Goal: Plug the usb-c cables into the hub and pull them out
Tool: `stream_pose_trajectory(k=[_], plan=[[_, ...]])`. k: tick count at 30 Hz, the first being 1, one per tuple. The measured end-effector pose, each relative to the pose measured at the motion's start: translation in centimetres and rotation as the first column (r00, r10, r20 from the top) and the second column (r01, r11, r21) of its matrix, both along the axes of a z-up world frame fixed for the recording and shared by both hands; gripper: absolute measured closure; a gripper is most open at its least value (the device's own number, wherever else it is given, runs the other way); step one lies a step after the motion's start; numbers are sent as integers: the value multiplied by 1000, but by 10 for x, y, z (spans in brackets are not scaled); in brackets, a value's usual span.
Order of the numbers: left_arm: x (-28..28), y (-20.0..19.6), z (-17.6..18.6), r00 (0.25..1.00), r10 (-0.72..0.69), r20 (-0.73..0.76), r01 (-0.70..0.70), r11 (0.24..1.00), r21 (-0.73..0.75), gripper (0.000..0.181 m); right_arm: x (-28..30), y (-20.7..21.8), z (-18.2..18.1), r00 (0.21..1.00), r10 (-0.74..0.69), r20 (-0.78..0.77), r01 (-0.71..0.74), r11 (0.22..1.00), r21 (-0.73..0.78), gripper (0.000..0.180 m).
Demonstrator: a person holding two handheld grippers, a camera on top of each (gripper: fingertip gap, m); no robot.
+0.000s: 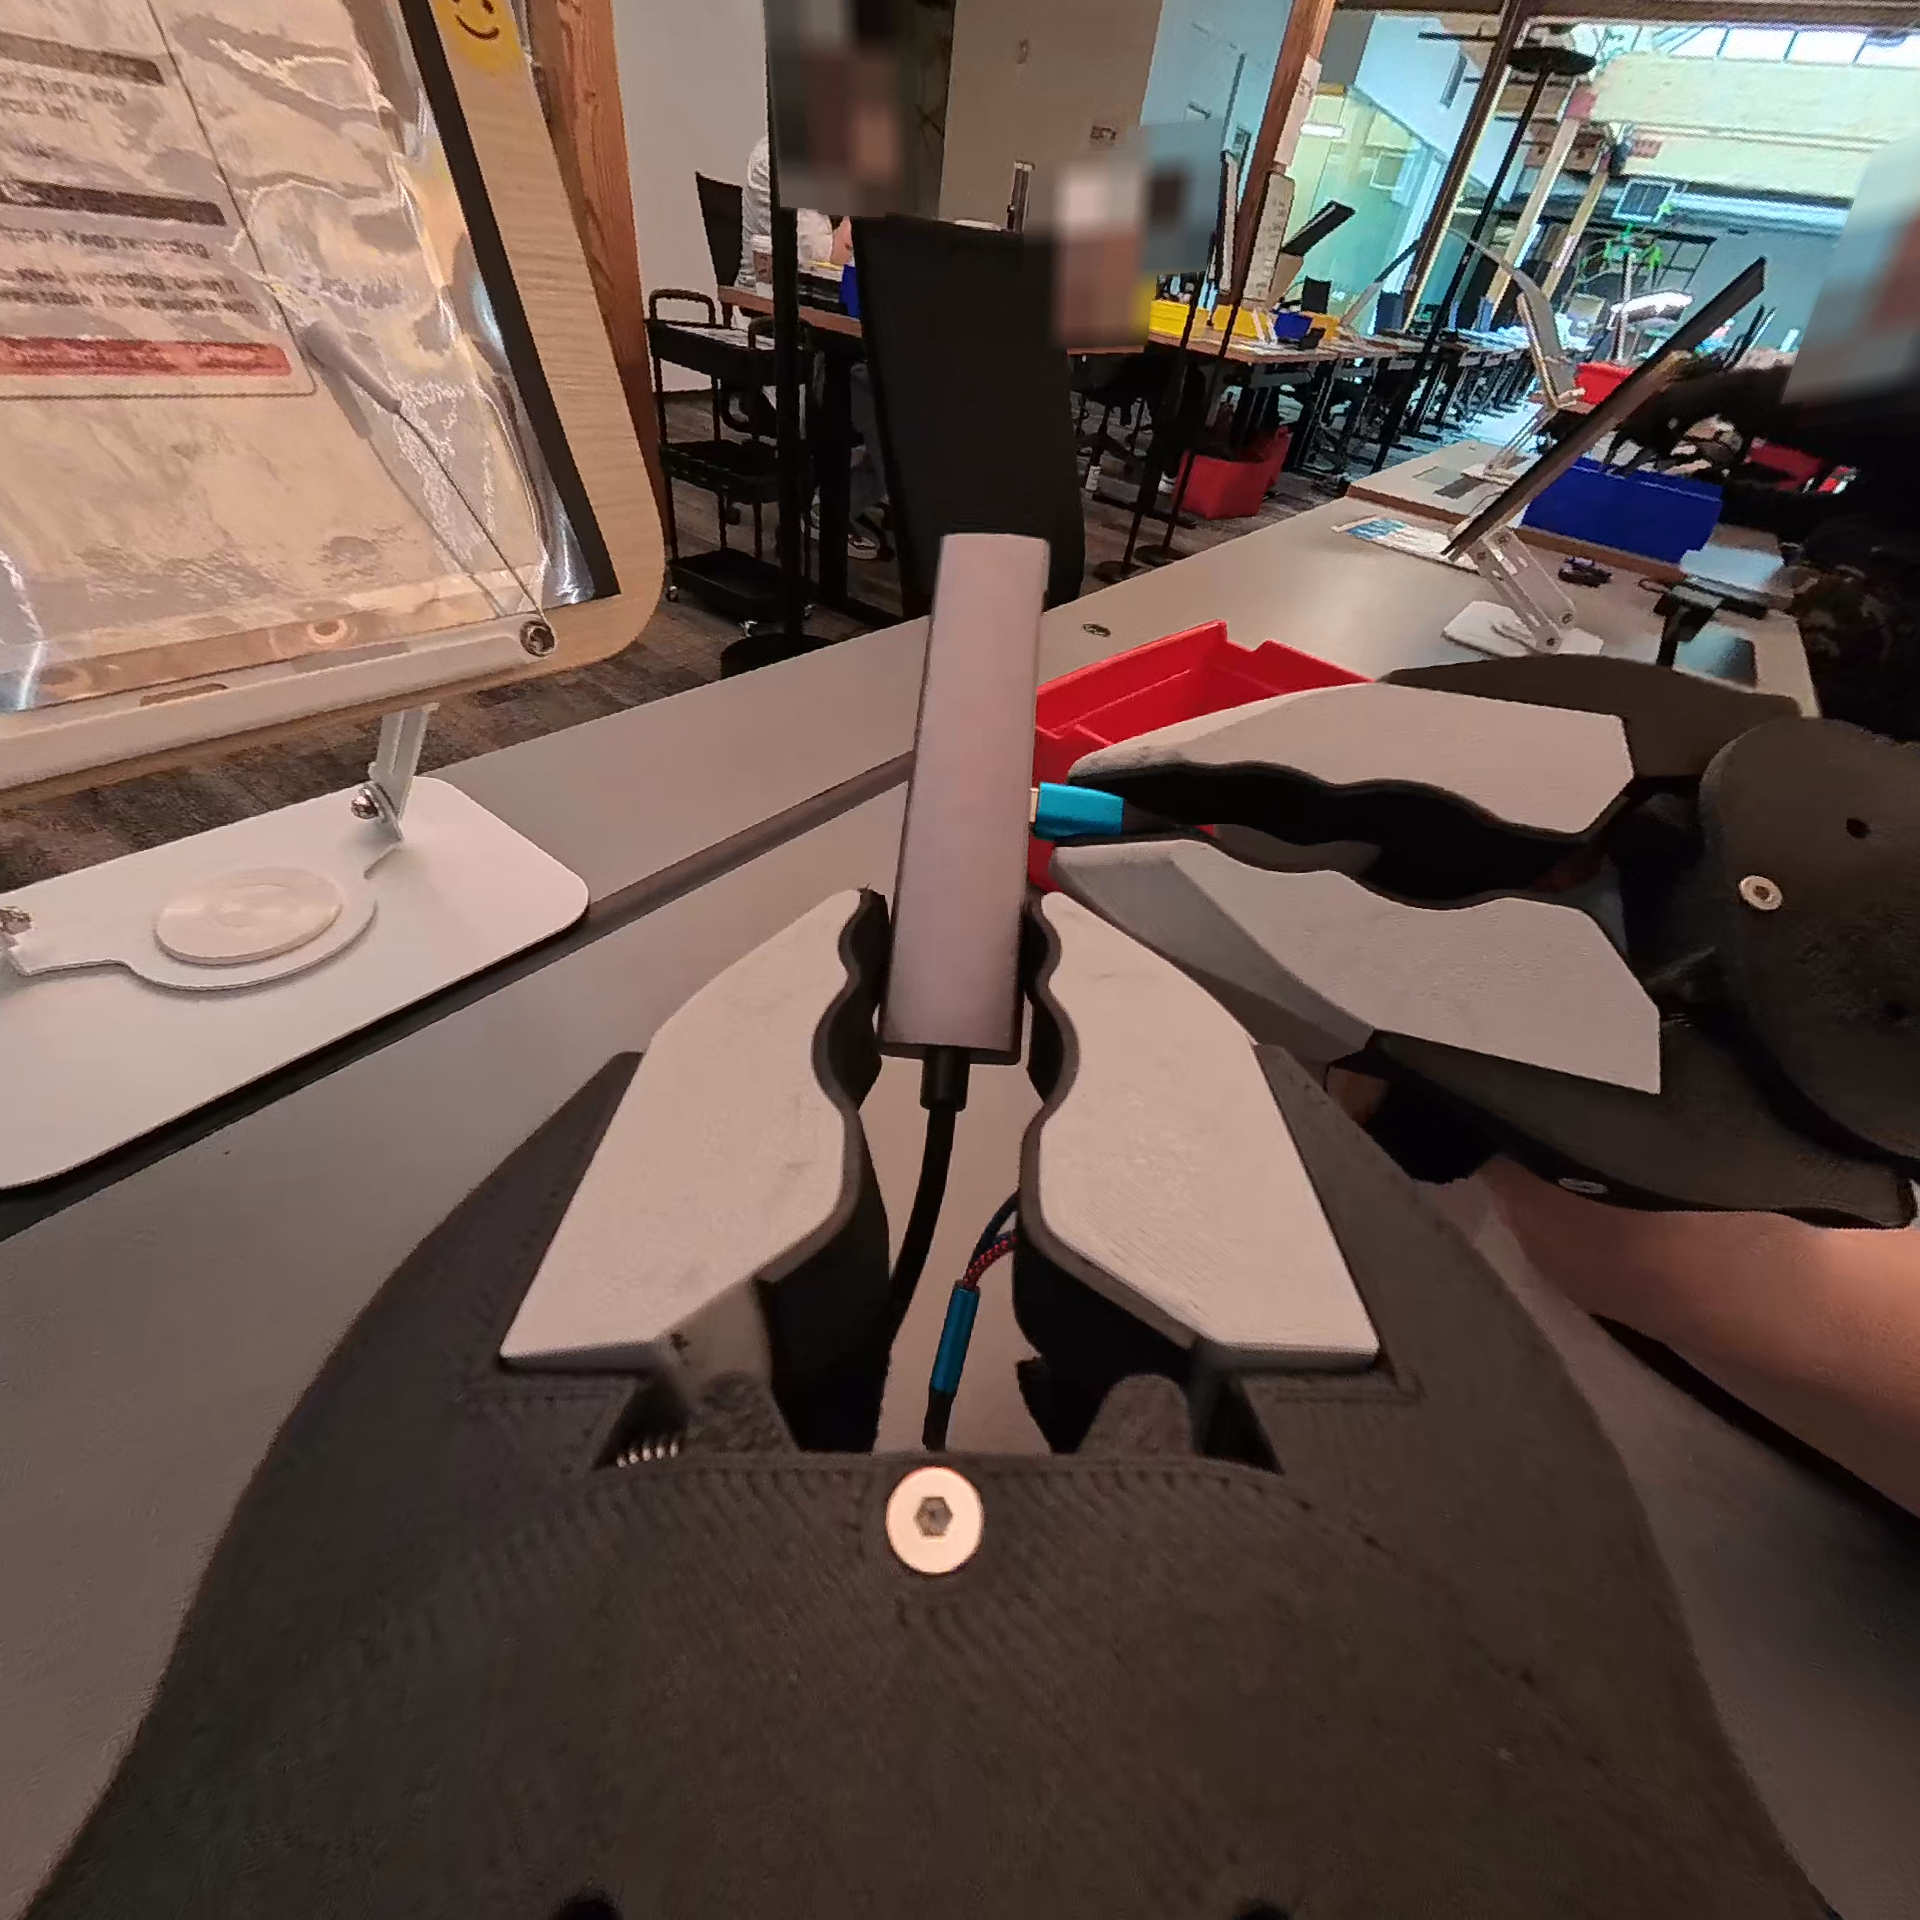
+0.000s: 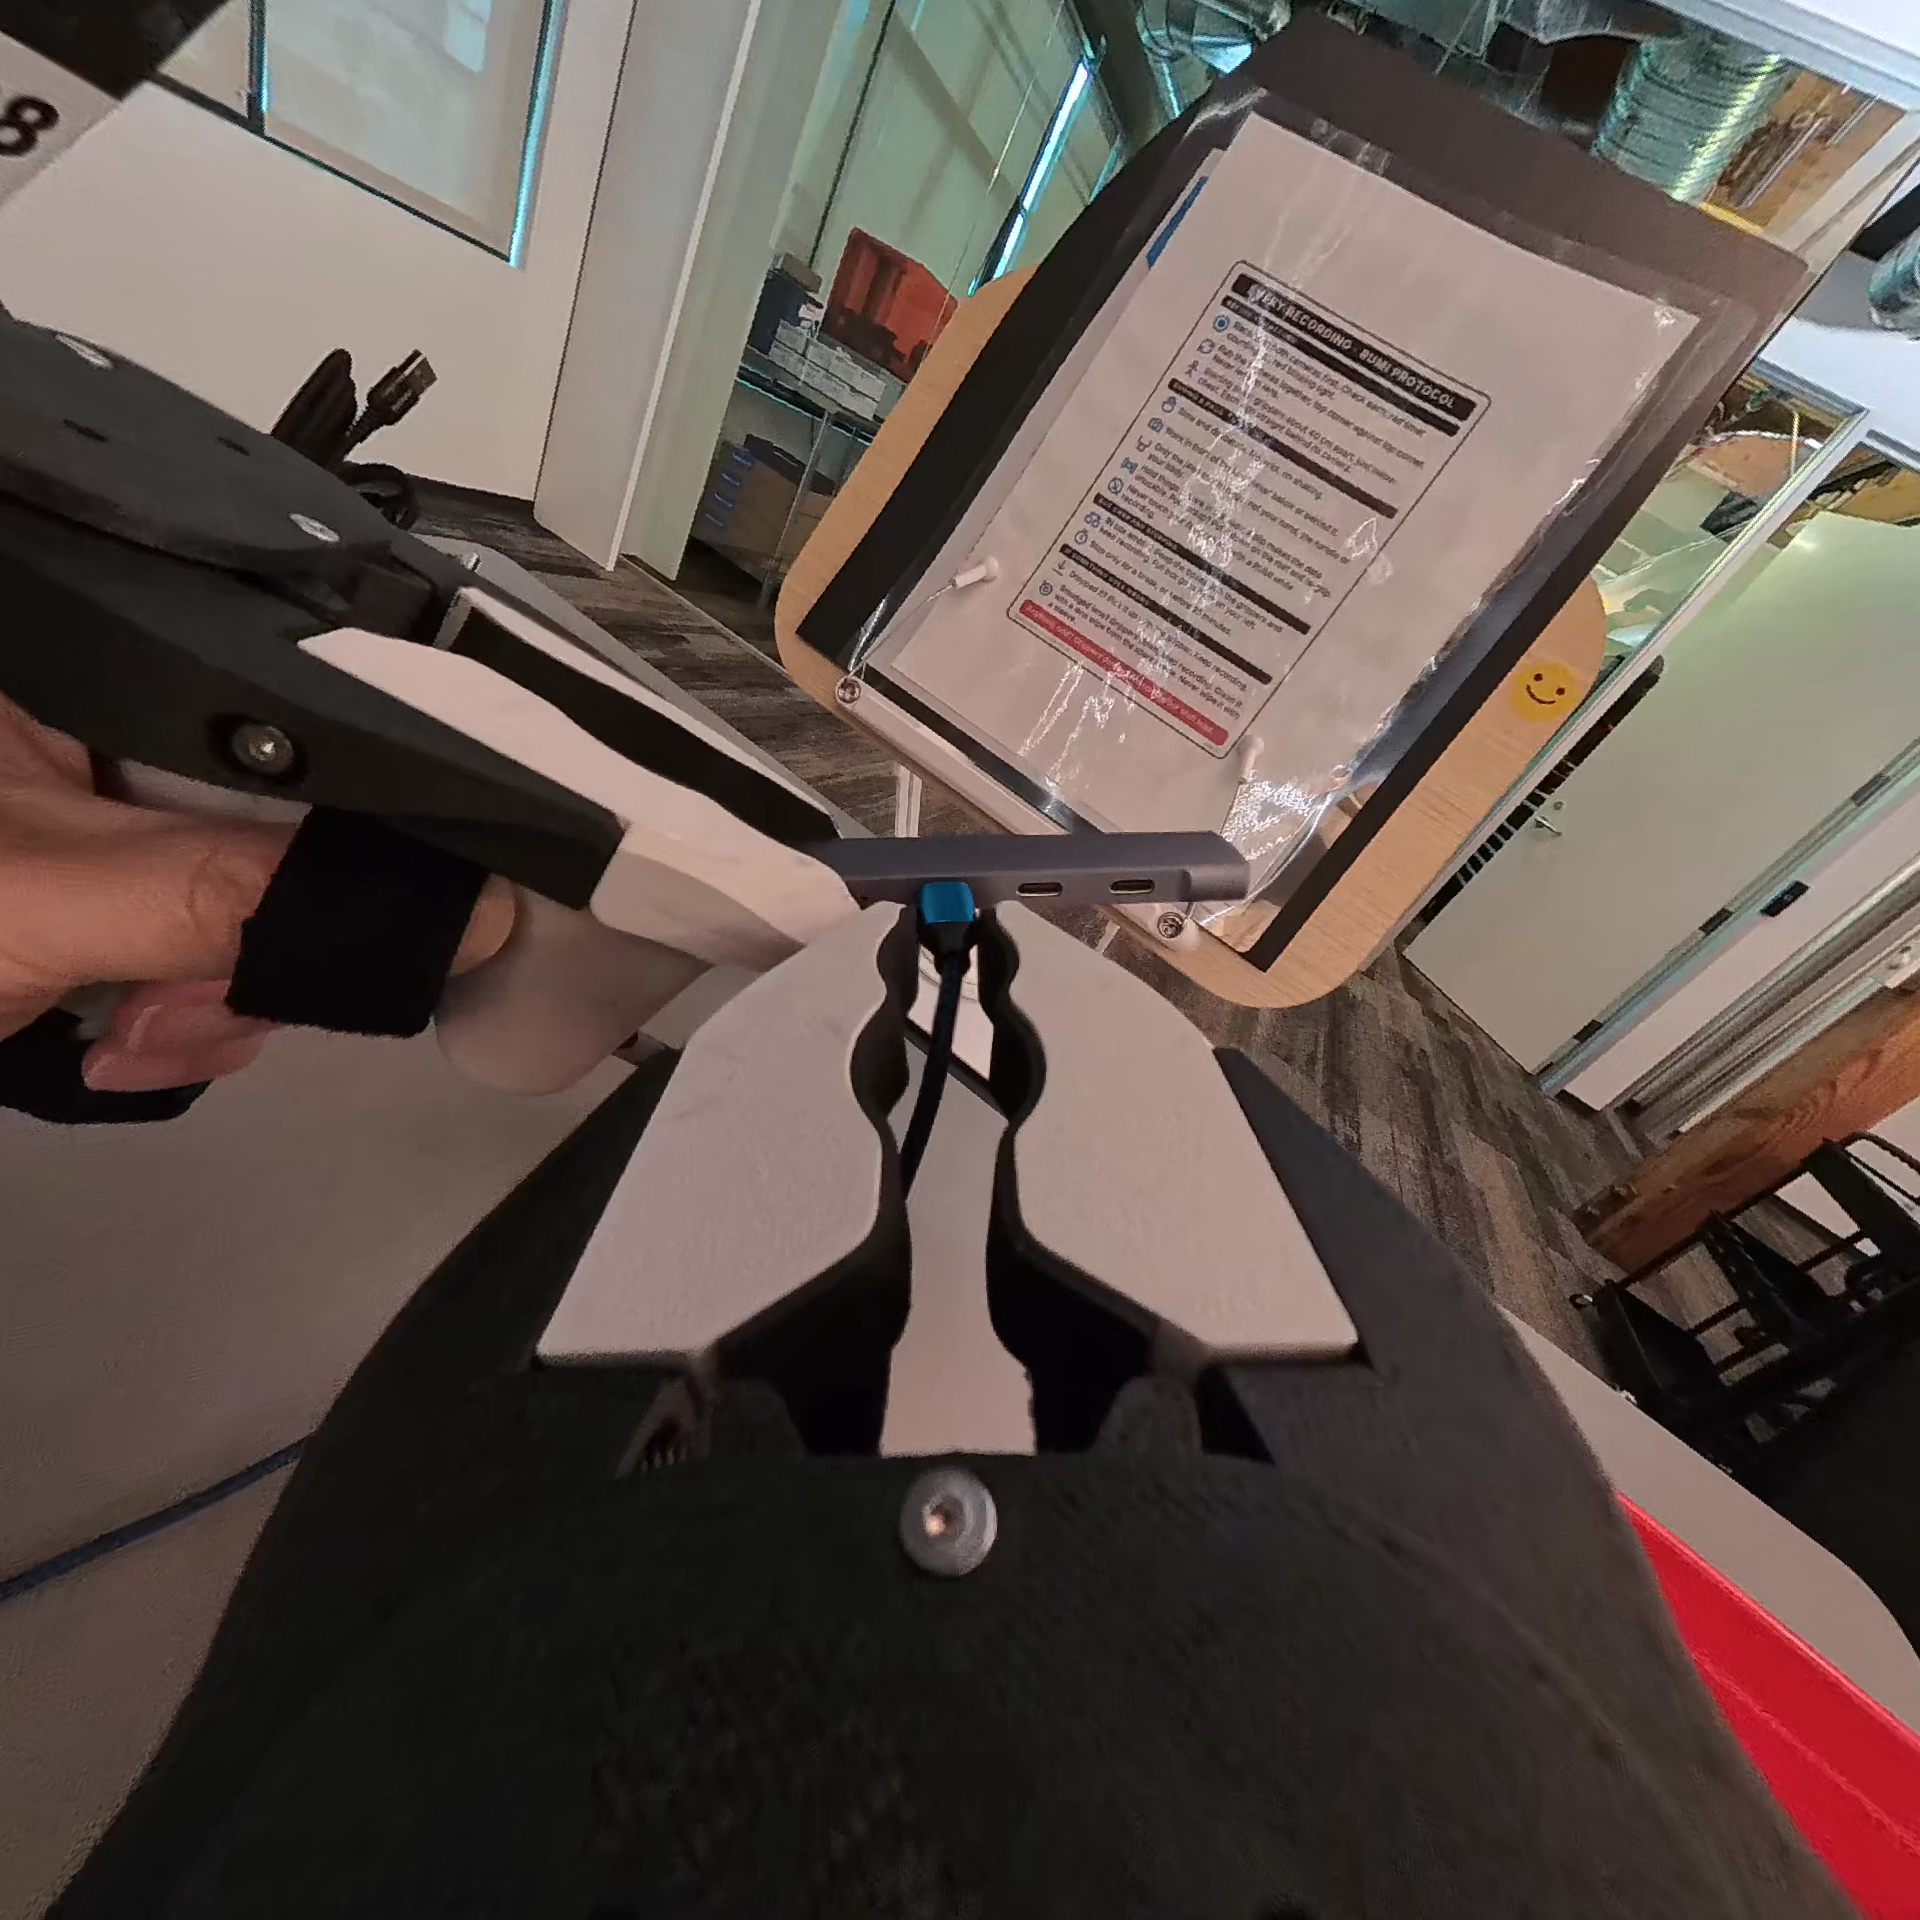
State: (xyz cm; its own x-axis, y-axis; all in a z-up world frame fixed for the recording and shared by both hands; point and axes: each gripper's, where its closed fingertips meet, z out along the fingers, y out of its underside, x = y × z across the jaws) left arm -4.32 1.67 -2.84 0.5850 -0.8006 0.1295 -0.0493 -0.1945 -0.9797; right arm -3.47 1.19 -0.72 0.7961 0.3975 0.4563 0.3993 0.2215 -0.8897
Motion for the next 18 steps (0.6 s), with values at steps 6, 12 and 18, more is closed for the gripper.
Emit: stream_pose_trajectory(k=[6,12,18], plan=[[-3,1,10,997,60,45,-61,998,31,155,0,-2,6,1000,-29,8,29,999,44,169],[-1,0,7,999,17,32,-17,1000,3,155,2,-3,4,997,-62,38,60,997,46,169],[-52,19,34,962,56,269,-32,995,-93,156,0,-30,29,999,30,33,-35,990,135,169]])
